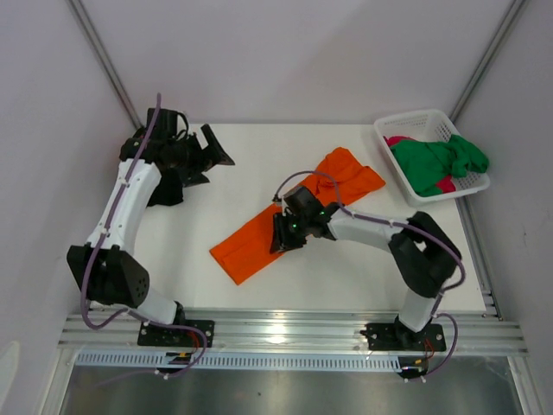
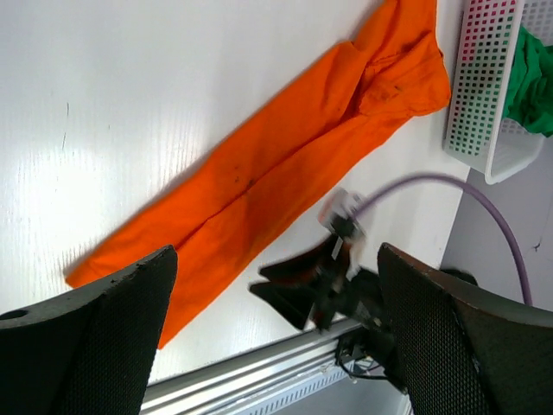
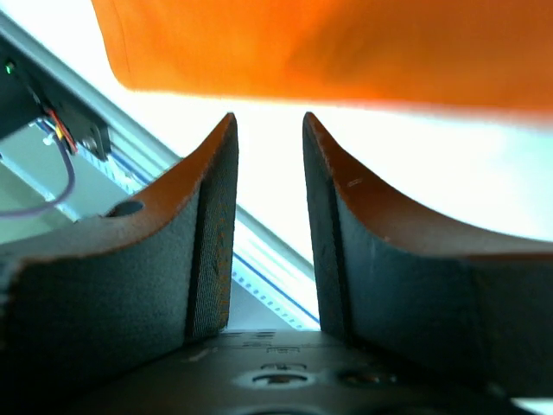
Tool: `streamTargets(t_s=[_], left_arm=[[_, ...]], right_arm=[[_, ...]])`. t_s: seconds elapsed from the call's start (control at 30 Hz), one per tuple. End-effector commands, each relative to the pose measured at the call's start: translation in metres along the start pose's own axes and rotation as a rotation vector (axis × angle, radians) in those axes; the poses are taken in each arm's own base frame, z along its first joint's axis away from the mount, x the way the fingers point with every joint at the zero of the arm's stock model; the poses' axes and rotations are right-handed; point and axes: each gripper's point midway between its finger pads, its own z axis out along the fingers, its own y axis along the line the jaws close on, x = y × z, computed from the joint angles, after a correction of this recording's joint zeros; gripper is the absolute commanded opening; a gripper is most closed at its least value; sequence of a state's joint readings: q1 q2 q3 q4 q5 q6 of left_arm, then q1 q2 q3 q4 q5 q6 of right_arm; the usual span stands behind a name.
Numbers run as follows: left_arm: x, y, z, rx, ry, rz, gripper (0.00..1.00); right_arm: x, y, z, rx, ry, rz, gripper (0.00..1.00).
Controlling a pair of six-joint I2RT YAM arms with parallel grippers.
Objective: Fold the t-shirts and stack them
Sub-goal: Rotate the tshirt 90 degrees
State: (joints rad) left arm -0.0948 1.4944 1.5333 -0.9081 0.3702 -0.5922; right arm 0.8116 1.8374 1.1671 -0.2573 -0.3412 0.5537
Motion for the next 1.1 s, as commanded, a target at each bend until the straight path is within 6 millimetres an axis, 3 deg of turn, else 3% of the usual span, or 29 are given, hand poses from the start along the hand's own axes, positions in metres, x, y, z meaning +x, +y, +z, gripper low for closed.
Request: streamTargets(t_s=[0.0,0.03,0.1,0.13,0.2,0.33,0.4,0.43,0.47,0.5,0.53,0.6,0.63,0.7,0.8,0.9,1.07], left_arm=[[-0.017,-0.011,-0.004,0.027,-0.024,0.048,0.99],[-0.022,-0.015,-0.001,0.036,-0.024,0.050,1.00],[-0.026,-0.021,0.000,0.055,-0.017,0.052,0.99],[-0.029,-0.022,0.004,0.058,-0.013,0.051,1.00],[-0.031,-0.026,0.006,0.071,-0.004,0.050,1.00],[-0.030,-0.027,0.011,0.086,0.020,0.047,0.99],[-0.026,-0.024,0.013,0.084,0.029,0.044,0.99],[-0.025,-0.023,0.014,0.082,0.031,0.043,0.99],[-0.022,-0.021,0.015,0.080,0.035,0.046,1.00],[-0.020,-0.019,0.016,0.078,0.038,0.046,0.99],[-0.018,-0.017,0.016,0.072,0.042,0.044,0.99],[-0.014,-0.012,0.015,0.061,0.043,0.043,1.00],[-0.013,-0.012,0.014,0.062,0.041,0.046,0.99],[-0.010,-0.010,0.011,0.063,0.039,0.044,1.00],[-0.008,-0.010,0.007,0.068,0.033,0.049,0.99],[-0.008,-0.008,0.005,0.067,0.026,0.051,1.00],[-0.012,-0.008,0.002,0.072,0.019,0.049,0.99]], right_arm=[[0.019,-0.006,-0.038,0.052,-0.025,0.030,0.37],[0.019,-0.003,-0.052,0.048,-0.058,0.036,0.37],[0.033,-0.017,-0.060,0.090,-0.074,0.066,0.37],[0.029,-0.012,-0.071,0.080,-0.120,0.080,0.37],[0.026,-0.014,-0.076,0.090,-0.164,0.084,0.37],[-0.004,0.008,-0.074,0.026,-0.226,0.066,0.38],[-0.011,0.012,-0.054,0.018,-0.197,0.062,0.38],[-0.025,0.028,-0.053,-0.018,-0.208,0.042,0.38],[-0.026,0.027,-0.036,-0.010,-0.179,0.028,0.38],[-0.026,0.036,-0.028,-0.021,-0.164,0.006,0.38],[-0.038,0.052,-0.027,-0.053,-0.176,-0.017,0.38],[-0.035,0.051,-0.001,-0.061,-0.121,-0.008,0.38],[-0.041,0.061,0.003,-0.098,-0.113,-0.006,0.38],[-0.035,0.055,0.026,-0.087,-0.064,0.021,0.38],[-0.036,0.064,0.037,-0.076,-0.034,0.004,0.38],[-0.027,0.054,0.053,-0.030,0.013,0.008,0.38],[0.001,0.020,0.068,0.068,0.091,0.028,0.37]])
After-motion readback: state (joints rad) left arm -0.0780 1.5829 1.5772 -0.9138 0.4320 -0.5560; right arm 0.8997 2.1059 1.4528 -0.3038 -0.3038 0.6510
